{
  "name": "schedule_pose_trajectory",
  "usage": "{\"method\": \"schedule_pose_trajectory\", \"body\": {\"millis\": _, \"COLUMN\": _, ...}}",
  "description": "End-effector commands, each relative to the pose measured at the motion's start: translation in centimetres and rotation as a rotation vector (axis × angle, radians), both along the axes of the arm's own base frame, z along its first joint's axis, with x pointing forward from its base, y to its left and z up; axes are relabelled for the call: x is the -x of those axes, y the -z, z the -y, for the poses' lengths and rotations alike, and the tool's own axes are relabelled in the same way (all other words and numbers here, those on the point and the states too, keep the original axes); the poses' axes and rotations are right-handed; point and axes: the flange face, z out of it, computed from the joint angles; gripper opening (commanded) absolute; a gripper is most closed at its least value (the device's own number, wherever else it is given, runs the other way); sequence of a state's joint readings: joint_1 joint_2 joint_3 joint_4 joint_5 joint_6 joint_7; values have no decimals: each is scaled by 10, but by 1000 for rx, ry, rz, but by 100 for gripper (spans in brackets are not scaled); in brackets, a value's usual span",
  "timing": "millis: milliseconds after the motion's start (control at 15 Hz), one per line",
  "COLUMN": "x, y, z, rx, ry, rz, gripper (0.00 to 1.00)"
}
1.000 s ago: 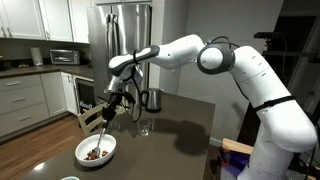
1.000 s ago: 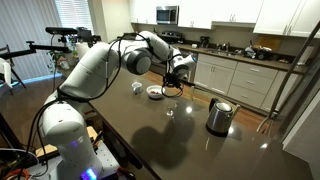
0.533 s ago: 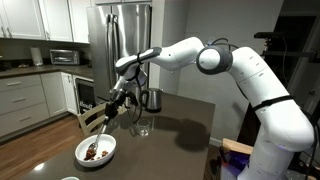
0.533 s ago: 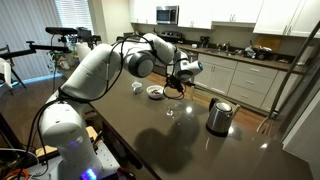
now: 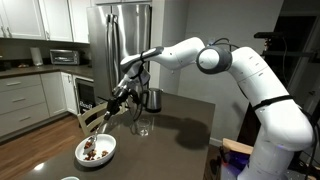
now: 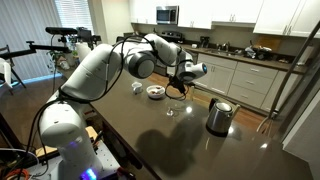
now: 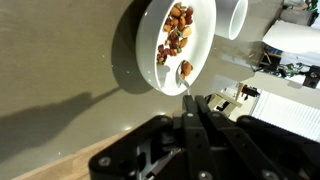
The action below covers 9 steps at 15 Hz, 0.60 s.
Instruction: Use the spoon to scoop some cereal from the bowl into the glass
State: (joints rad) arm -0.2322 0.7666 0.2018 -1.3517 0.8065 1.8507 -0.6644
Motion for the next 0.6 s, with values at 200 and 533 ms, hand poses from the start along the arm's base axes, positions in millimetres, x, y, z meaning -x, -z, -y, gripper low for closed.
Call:
{"method": "schedule_pose_trajectory", "body": {"millis": 200, "x": 10, "y": -22, "z": 20, "rx": -68, "ry": 40, "rz": -8, "gripper": 1}}
{"method": "schedule_pose_trajectory", "body": {"millis": 533, "x": 21, "y": -52, "z": 32, "rx": -50, "ry": 72, "rz": 7, "gripper": 1}}
